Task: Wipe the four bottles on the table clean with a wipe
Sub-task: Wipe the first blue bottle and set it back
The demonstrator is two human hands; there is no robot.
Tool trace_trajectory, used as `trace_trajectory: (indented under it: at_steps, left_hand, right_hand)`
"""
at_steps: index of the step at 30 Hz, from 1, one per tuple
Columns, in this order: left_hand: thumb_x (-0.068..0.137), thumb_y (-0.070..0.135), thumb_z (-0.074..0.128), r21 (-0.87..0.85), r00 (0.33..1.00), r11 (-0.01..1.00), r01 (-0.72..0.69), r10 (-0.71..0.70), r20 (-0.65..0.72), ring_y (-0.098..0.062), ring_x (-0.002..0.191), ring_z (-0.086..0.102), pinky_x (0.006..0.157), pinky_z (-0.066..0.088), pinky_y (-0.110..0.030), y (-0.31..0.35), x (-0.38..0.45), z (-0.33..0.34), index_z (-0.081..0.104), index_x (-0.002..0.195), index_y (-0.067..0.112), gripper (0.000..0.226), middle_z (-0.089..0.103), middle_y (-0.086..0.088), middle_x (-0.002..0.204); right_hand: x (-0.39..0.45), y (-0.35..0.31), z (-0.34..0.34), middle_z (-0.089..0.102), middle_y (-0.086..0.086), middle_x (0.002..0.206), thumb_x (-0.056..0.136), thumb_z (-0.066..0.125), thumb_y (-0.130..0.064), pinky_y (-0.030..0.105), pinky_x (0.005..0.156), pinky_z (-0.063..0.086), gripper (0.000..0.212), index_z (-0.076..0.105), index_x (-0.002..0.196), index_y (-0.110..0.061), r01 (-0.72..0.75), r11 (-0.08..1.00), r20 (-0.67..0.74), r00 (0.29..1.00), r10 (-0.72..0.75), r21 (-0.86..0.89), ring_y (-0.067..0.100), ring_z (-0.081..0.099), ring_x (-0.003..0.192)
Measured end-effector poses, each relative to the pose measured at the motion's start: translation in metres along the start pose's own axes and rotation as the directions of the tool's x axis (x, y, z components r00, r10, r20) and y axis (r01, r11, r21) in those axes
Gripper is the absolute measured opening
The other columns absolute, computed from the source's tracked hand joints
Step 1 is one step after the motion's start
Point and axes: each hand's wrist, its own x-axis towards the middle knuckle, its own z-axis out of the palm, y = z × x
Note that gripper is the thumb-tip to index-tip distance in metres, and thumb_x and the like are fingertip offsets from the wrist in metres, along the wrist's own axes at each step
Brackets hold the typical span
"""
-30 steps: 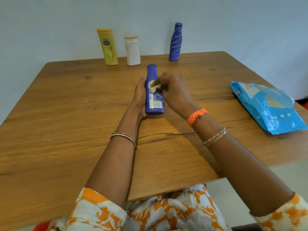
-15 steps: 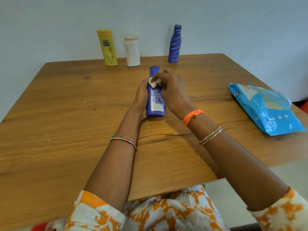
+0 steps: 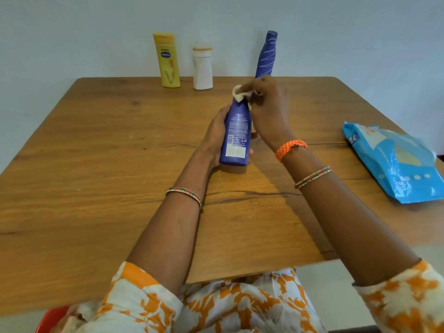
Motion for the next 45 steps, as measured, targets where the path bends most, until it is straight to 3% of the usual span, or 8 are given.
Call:
trace_trajectory:
  at_steps: [10,16,19,25,28,34,41,45]
  left_hand:
    - [0.099,0.028,0.040,-0.333,0.981,0.942,-0.034,-0.033,-0.194,-0.014,0.044,0.056,0.049,0.049,-0.023,-0.005,0.009,0.001,0.051,0.080,0.008,0.030,0.058,-0.003,0.054]
    - [0.095,0.060,0.025,-0.453,1.000,0.891,-0.014,0.001,-0.029,-0.016,0.045,0.063,0.046,0.053,-0.022,0.000,0.007,-0.005,0.069,0.056,0.005,0.080,0.063,-0.007,0.052]
    - [0.097,0.042,0.045,-0.477,1.000,0.878,-0.021,0.016,-0.014,-0.019,0.058,0.067,0.061,0.058,-0.028,-0.004,0.009,-0.003,0.064,0.082,0.002,0.046,0.065,-0.011,0.067]
    - [0.084,0.034,0.067,-0.441,0.988,0.895,-0.073,0.003,-0.156,-0.024,0.075,0.064,0.066,0.057,-0.038,-0.009,0.021,-0.016,0.054,0.109,0.002,0.042,0.063,-0.012,0.090]
    - [0.088,0.022,0.065,-0.465,0.962,0.872,-0.154,0.025,-0.272,-0.027,0.068,0.058,0.057,0.053,-0.035,-0.011,0.025,-0.011,0.049,0.095,0.004,0.025,0.055,-0.014,0.081]
    - [0.092,0.012,0.058,-0.249,0.893,0.923,-0.295,0.173,-0.416,-0.023,0.045,0.056,0.047,0.050,-0.029,-0.018,0.026,-0.001,0.046,0.090,0.001,0.016,0.054,-0.013,0.058]
    - [0.092,0.011,0.057,-0.161,0.871,0.928,-0.335,0.239,-0.429,-0.022,0.042,0.055,0.046,0.049,-0.028,-0.022,0.027,0.001,0.043,0.099,0.001,0.019,0.054,-0.015,0.062]
    - [0.090,0.011,0.059,-0.191,0.865,0.929,-0.318,0.202,-0.458,-0.023,0.045,0.056,0.048,0.050,-0.030,-0.022,0.030,-0.003,0.044,0.099,0.003,0.019,0.054,-0.016,0.065]
  right_hand:
    - [-0.030,-0.014,-0.004,0.064,0.004,0.089,0.075,0.054,0.016,0.010,0.066,0.044,0.032,0.069,0.084,-0.011,-0.021,0.991,0.129,0.992,0.004,0.129,0.009,0.058,0.077]
    - [-0.054,-0.024,-0.017,0.063,0.002,0.097,0.080,0.057,0.014,0.016,0.074,0.049,0.031,0.070,0.090,-0.013,-0.054,0.977,0.220,0.975,0.007,0.206,0.008,0.060,0.089]
    - [-0.037,-0.023,-0.014,0.063,0.002,0.094,0.084,0.053,0.011,0.007,0.068,0.043,0.030,0.071,0.092,-0.011,-0.086,0.990,0.218,0.974,0.060,0.112,0.003,0.057,0.078]
    - [-0.060,-0.023,-0.020,0.067,0.007,0.098,0.080,0.059,0.011,0.014,0.073,0.048,0.027,0.072,0.092,-0.008,0.060,0.997,0.318,0.947,-0.044,-0.042,0.015,0.061,0.086]
    - [-0.076,-0.017,-0.024,0.066,0.013,0.094,0.075,0.063,0.008,0.035,0.071,0.050,0.025,0.072,0.095,-0.004,0.119,0.985,0.275,0.958,-0.080,-0.128,0.027,0.061,0.085]
    - [-0.095,-0.019,0.001,0.065,0.009,0.080,0.067,0.073,-0.003,0.032,0.063,0.044,0.012,0.071,0.078,-0.007,0.249,0.955,0.315,0.930,-0.190,-0.159,0.029,0.056,0.076]
    - [-0.068,0.001,-0.010,0.067,0.004,0.082,0.068,0.054,0.017,0.025,0.061,0.042,0.035,0.070,0.081,-0.012,-0.119,0.988,0.168,0.977,0.134,-0.096,0.014,0.057,0.069]
    - [-0.088,-0.007,-0.007,0.066,0.003,0.084,0.067,0.074,0.000,0.032,0.065,0.046,0.016,0.070,0.077,-0.011,0.195,0.973,0.318,0.937,-0.147,-0.124,0.023,0.058,0.078]
